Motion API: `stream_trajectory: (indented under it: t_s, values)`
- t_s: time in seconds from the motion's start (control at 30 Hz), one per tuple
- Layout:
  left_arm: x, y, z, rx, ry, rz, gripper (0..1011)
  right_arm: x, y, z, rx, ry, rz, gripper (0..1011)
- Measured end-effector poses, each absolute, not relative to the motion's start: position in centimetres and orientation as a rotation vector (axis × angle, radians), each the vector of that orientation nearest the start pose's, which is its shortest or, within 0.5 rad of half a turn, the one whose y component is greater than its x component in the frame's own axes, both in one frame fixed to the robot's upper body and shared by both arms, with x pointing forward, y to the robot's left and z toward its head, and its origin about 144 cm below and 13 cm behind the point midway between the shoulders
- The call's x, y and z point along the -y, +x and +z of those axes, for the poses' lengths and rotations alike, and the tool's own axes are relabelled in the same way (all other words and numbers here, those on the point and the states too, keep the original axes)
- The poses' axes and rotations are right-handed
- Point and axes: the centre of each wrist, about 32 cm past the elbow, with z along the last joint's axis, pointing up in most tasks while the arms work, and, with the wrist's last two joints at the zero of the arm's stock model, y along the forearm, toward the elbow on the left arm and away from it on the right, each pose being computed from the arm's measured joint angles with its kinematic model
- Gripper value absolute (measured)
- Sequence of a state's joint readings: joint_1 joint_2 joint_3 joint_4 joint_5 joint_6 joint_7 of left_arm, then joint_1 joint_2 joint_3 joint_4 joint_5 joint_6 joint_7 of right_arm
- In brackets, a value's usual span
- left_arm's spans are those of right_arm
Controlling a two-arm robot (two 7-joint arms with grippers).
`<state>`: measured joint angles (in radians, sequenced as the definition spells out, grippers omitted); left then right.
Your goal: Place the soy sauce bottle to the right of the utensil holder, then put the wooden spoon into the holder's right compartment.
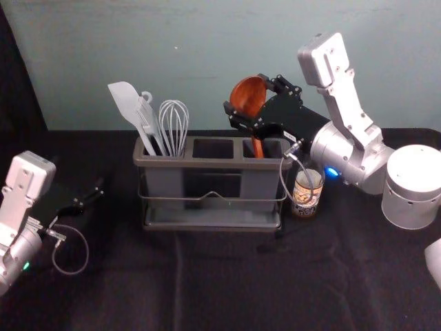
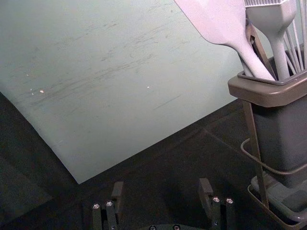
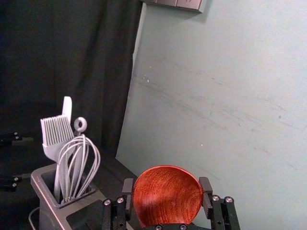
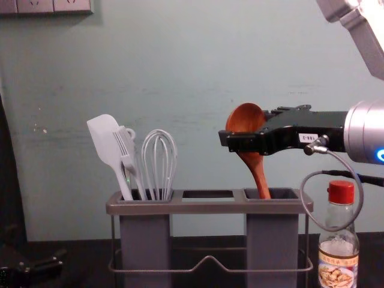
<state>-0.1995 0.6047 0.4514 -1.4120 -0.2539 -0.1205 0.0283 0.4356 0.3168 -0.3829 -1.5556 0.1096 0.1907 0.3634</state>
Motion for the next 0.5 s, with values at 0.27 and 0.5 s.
stream_trajectory:
  t_s: [0.27,0.5]
  values:
    - [-31.0,48.9,114.0,0.285,0.304,1.248,1012,20.8,54.5,126.5,0.289,-0.181,-0.907,840]
    - [-31.0,48.9,114.0,0.285,0.304,1.248,1012,20.8,54.5,125.8,0.267,-0.186,-0.904,840]
